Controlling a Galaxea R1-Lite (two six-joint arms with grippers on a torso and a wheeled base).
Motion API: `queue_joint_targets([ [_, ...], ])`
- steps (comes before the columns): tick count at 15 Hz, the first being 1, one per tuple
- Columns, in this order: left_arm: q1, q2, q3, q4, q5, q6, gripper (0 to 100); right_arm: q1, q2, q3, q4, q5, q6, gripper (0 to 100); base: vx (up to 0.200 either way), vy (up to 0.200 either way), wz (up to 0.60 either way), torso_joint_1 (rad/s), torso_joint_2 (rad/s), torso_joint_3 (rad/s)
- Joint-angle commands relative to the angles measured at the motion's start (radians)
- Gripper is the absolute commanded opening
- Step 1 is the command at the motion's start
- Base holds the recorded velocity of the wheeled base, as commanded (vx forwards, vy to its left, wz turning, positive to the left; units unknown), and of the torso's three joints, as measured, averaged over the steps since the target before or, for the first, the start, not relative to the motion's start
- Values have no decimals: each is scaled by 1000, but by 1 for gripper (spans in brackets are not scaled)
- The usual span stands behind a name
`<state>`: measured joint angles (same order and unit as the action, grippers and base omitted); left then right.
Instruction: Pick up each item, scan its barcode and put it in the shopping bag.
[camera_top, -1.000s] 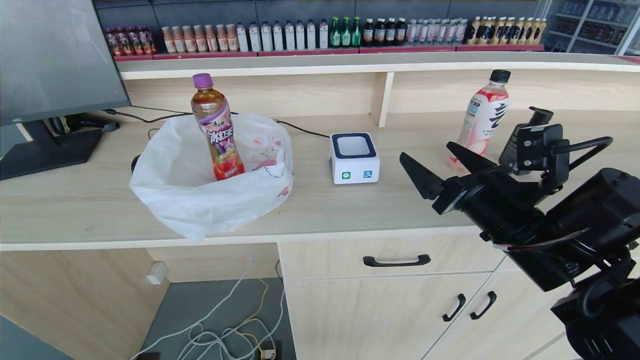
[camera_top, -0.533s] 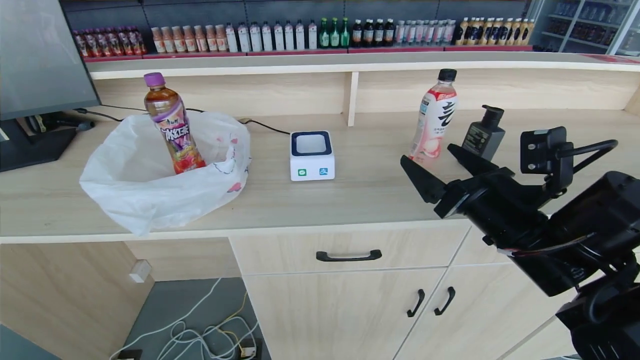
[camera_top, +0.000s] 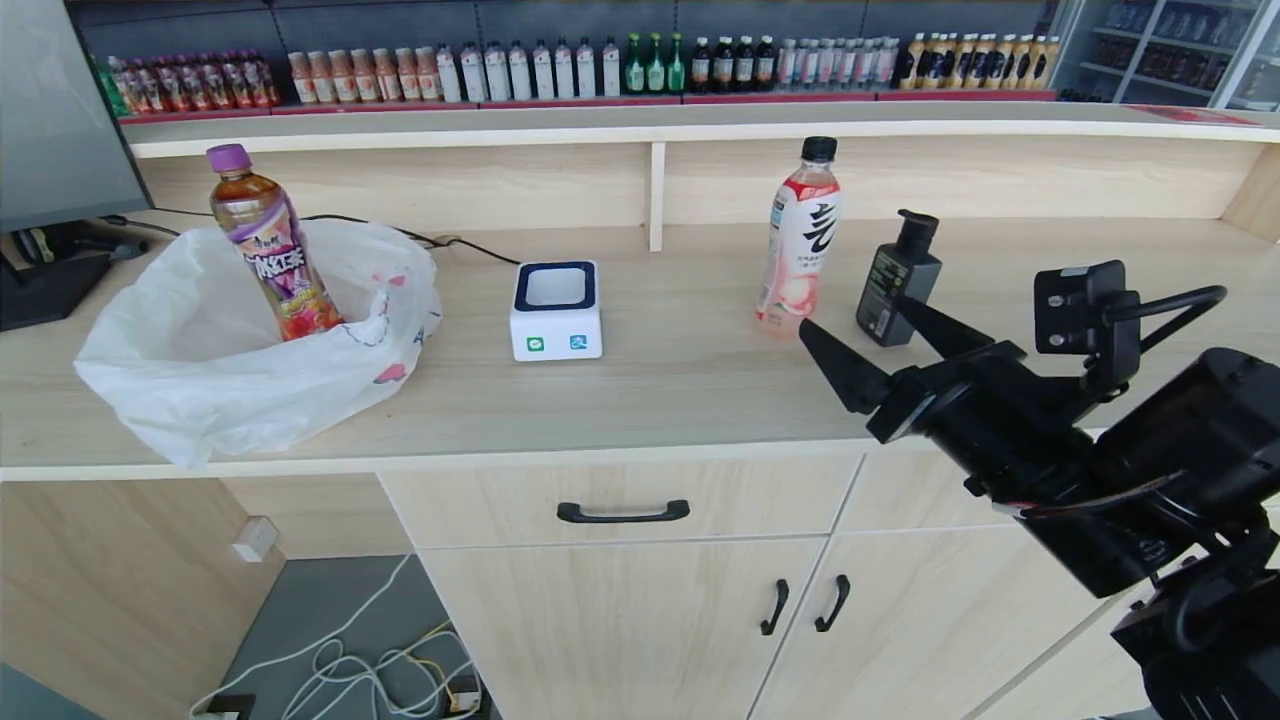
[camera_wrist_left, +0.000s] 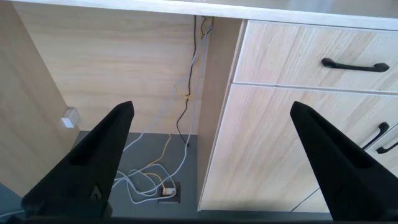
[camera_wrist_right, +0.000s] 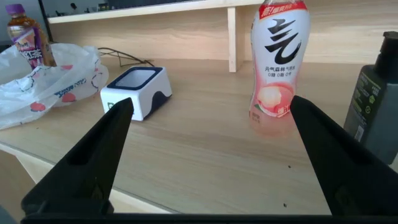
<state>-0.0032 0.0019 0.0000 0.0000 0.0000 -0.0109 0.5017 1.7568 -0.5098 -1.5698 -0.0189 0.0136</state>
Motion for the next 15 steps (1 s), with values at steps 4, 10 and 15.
queue_joint_targets([
  [4,2,0,0,0,0,2,100,-2,-2,2,-1,-1,0,100,0,0,0,0,0,0],
  [10,2,0,0,0,0,0,100,-3,-2,2,-1,-3,0,100,100,0,0,-3,-1,3],
  [15,2,0,0,0,0,0,100,-3,1,2,-1,-3,-6,100,0,0,0,0,0,0],
])
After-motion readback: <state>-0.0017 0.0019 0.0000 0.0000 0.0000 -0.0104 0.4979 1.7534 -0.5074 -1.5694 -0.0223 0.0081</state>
